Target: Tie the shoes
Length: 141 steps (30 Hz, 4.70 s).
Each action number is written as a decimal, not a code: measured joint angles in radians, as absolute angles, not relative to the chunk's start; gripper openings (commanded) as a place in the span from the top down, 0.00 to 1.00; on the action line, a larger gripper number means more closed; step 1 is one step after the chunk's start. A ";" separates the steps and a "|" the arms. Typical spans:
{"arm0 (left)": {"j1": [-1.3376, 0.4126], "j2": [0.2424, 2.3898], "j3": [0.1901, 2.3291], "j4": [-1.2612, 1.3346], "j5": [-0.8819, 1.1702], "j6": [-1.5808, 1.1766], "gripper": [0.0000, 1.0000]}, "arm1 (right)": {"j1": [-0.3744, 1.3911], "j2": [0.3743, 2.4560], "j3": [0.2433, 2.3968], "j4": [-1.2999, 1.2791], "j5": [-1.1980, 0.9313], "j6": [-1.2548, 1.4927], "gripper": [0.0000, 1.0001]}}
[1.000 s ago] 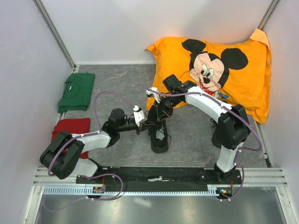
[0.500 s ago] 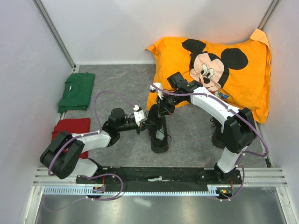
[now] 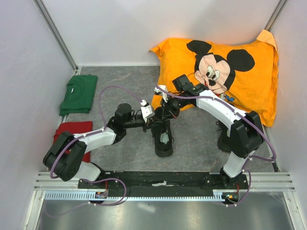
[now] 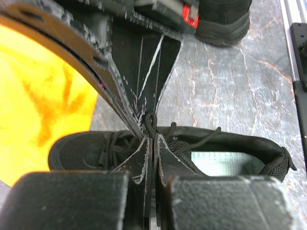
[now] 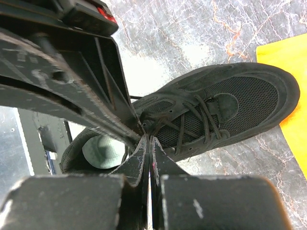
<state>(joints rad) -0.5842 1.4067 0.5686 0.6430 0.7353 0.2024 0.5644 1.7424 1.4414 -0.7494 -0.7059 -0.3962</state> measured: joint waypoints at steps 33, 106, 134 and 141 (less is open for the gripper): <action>-0.590 1.468 0.665 0.448 0.714 0.173 0.98 | 0.556 1.720 1.415 -0.719 -0.764 -0.363 0.90; -0.567 1.324 0.583 0.472 0.776 0.228 0.45 | 0.548 1.683 1.337 -0.779 -0.777 -0.865 1.00; -0.418 1.364 0.651 0.356 1.069 0.543 0.48 | 0.600 1.637 1.320 -0.749 -0.795 -1.035 1.00; -0.419 1.388 0.683 0.316 1.139 0.610 0.48 | 0.608 1.637 1.320 -0.749 -0.796 -1.053 1.00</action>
<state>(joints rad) -0.4187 1.3876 0.6827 0.3157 1.1385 0.6102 0.6083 1.6367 1.3205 -0.7494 -0.7959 -1.0531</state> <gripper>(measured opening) 0.520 0.010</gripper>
